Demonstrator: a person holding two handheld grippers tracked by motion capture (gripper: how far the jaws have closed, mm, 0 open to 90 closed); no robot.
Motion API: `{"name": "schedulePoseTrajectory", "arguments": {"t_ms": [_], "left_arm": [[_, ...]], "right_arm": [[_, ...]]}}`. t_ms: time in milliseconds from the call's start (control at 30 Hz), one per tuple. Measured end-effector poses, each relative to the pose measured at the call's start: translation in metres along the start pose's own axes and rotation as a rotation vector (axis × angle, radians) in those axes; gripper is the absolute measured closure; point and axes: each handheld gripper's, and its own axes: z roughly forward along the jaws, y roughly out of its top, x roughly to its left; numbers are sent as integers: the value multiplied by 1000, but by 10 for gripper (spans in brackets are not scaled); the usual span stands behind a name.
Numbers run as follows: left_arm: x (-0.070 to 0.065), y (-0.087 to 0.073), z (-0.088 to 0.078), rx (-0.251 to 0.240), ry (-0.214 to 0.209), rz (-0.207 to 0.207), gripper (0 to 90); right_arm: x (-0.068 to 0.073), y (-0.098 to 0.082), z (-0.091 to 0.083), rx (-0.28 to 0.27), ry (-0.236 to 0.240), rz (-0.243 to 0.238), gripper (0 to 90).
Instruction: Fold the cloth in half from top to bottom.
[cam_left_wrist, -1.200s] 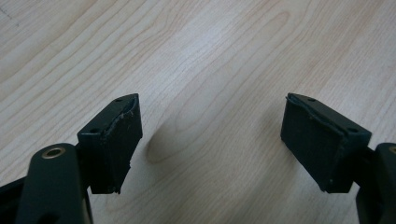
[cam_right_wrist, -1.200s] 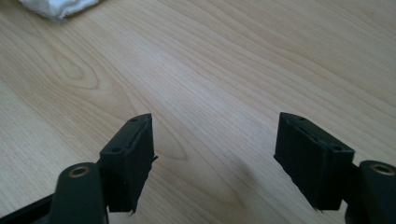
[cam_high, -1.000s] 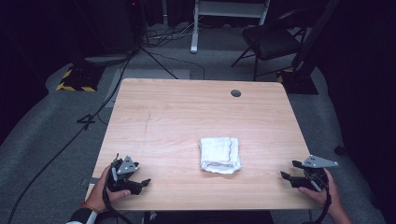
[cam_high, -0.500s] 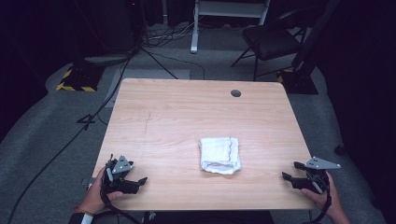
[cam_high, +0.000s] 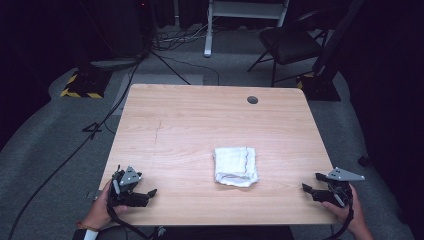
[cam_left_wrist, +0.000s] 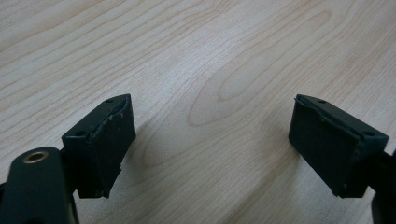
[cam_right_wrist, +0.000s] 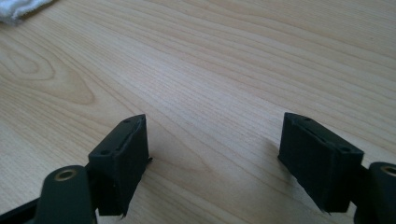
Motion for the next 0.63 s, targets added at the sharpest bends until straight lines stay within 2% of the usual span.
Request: {"name": "schedulePoseTrajectory", "arguments": {"t_ms": [233, 633], "left_arm": [[0, 0, 1, -5, -4, -13, 151], [1, 0, 0, -1, -8, -5, 152]], "right_arm": [[0, 0, 0, 0, 0, 0, 243], [0, 0, 0, 0, 0, 0, 243]]}}
